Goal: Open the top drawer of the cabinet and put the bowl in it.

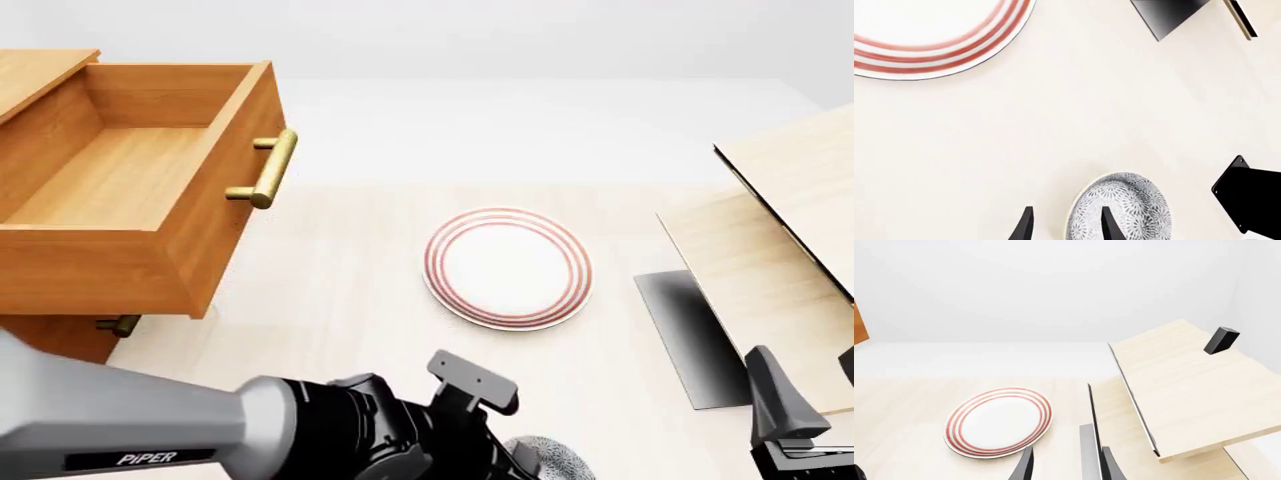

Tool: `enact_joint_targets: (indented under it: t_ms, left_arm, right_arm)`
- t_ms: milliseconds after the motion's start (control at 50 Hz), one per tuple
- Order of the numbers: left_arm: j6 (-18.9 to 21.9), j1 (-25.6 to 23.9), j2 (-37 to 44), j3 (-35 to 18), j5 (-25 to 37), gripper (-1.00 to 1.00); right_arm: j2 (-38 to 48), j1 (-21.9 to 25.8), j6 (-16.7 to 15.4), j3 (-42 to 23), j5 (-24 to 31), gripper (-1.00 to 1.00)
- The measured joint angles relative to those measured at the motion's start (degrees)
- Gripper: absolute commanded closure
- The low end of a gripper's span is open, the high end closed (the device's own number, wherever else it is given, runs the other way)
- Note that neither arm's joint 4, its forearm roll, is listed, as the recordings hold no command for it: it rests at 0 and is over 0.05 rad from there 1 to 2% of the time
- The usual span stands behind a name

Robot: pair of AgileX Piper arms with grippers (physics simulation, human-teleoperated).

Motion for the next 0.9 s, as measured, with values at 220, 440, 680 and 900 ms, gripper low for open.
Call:
enact_joint_targets:
  t_ms: [220, 440, 680, 900]
  left_arm:
    - [-0.7, -0.8, 1.3, -0.2, -1.0, -1.0]
    - [-1.4, -1.3, 2.2, 0.1, -2.1, 1.0]
    - [-1.7, -1.3, 1.7, 0.6, -2.8, 1.0]
    - [-1.5, 0.0, -0.6, 1.5, -2.9, 1.0]
  right_arm:
    - [0.0, 0.0, 0.0, 0.0, 0.0, -1.0]
    - [0.0, 0.0, 0.0, 0.0, 0.0, -1.0]
    - [0.0, 0.0, 0.0, 0.0, 0.0, -1.0]
    - [0.0, 0.0, 0.0, 0.0, 0.0, -1.0]
